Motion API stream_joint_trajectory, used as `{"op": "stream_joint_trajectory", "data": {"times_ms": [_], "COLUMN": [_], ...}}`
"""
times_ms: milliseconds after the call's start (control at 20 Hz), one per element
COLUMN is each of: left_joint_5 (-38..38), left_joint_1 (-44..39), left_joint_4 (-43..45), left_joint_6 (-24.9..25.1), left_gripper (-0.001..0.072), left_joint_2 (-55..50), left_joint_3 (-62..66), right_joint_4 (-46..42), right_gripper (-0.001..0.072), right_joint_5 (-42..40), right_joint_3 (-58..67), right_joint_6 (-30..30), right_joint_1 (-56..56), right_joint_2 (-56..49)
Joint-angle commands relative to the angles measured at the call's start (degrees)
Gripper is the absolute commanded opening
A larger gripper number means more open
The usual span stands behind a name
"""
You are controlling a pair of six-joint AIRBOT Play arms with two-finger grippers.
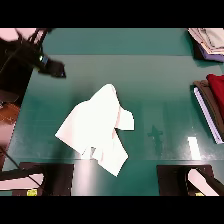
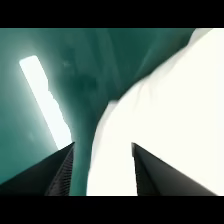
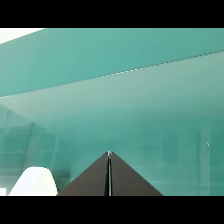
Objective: Fold the shirts.
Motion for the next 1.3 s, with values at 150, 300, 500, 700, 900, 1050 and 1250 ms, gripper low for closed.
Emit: {"op": "stream_joint_trajectory", "data": {"times_ms": [150, 300, 500, 700, 900, 1050, 1250], "left_joint_5": [6.3, 8.5, 10.3, 11.0, 11.2, 9.9, 8.6], "left_joint_1": [12.2, 13.7, 13.7, 13.7, 13.7, 13.7, 13.7], "left_joint_4": [-4.3, -4.3, -4.3, -5.4, -8.1, -7.5, -7.5], "left_joint_6": [4.4, 7.0, 7.1, 6.9, 7.1, 7.1, 6.8], "left_gripper": [0.0429, 0.0430, 0.0430, 0.0428, 0.0025, 0.0025, 0.0025], "left_joint_2": [11.8, 12.9, 12.9, 12.9, 12.9, 13.9, 17.9], "left_joint_3": [-39.3, -50.4, -55.0, -55.0, -54.8, -49.1, -35.4], "right_joint_4": [0.0, 0.0, 0.0, 0.0, 0.9, 0.4, 0.5], "right_gripper": [0.0017, 0.0017, 0.0017, 0.0017, 0.0018, 0.0019, 0.0491], "right_joint_5": [0.0, 0.1, 0.5, 1.1, 2.1, 1.9, -6.7], "right_joint_3": [0.0, 0.0, 0.0, 0.0, -2.8, -11.0, -25.0], "right_joint_6": [0.0, 0.0, 0.0, 0.0, 0.0, 0.0, -1.9], "right_joint_1": [0.0, 0.0, 0.0, 0.0, 0.6, 7.3, 24.6], "right_joint_2": [0.0, 0.0, 0.0, 0.0, 0.0, 0.0, -2.6]}}
